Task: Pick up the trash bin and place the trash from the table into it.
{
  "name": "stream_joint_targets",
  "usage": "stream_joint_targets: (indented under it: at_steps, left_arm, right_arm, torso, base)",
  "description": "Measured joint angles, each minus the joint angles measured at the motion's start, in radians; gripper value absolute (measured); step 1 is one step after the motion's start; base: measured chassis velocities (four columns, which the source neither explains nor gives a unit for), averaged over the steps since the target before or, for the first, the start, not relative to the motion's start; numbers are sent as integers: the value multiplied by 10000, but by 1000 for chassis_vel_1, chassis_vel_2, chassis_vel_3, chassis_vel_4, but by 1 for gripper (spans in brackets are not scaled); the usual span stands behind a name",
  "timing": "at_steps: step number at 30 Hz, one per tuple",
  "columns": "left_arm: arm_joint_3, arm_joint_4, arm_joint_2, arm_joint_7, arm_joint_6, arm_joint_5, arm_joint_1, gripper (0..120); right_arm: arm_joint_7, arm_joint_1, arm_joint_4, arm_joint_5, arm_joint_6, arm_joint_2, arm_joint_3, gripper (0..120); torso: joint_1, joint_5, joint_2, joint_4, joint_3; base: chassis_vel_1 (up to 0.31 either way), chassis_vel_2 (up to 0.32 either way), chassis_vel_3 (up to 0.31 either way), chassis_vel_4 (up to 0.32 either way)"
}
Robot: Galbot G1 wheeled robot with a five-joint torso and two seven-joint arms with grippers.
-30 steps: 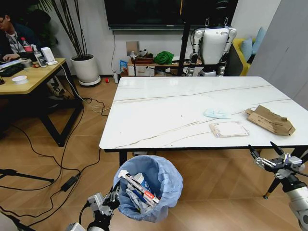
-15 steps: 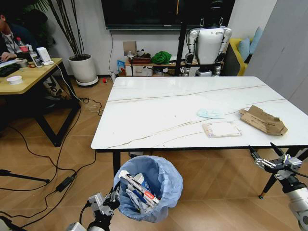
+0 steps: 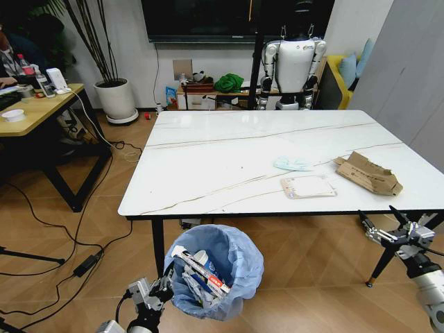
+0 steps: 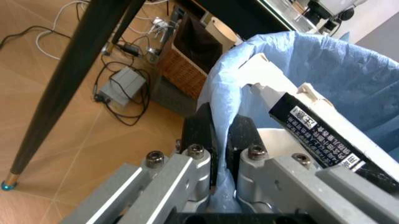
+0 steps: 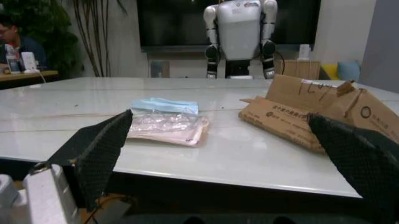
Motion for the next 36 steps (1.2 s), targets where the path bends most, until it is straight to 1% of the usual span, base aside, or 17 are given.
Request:
stream_joint_targets:
  at_steps: [2,21,36]
  left_arm:
    - [14,10,-12,-1,1,7,-10,0]
    - [46,60,-78,0,10,34,-41,0]
    - [68,10,-13,-35,38,55,85,0]
  right_arm:
    - [-1,1,-3,6,2,-30,1,100]
    - [-35,59,-40,-18,12,-99,-45,100]
    - [-180,17,-49,-22,83,-127,-73,100]
  torso:
    - [-1,-5,0,0,0]
    - [0,-4,0,1,0]
    - [-1,-3,-1,-1,0]
  base:
    - [-67,-73,59,53]
    - [-73,-73,78,77]
    - [-70,-68,73,72]
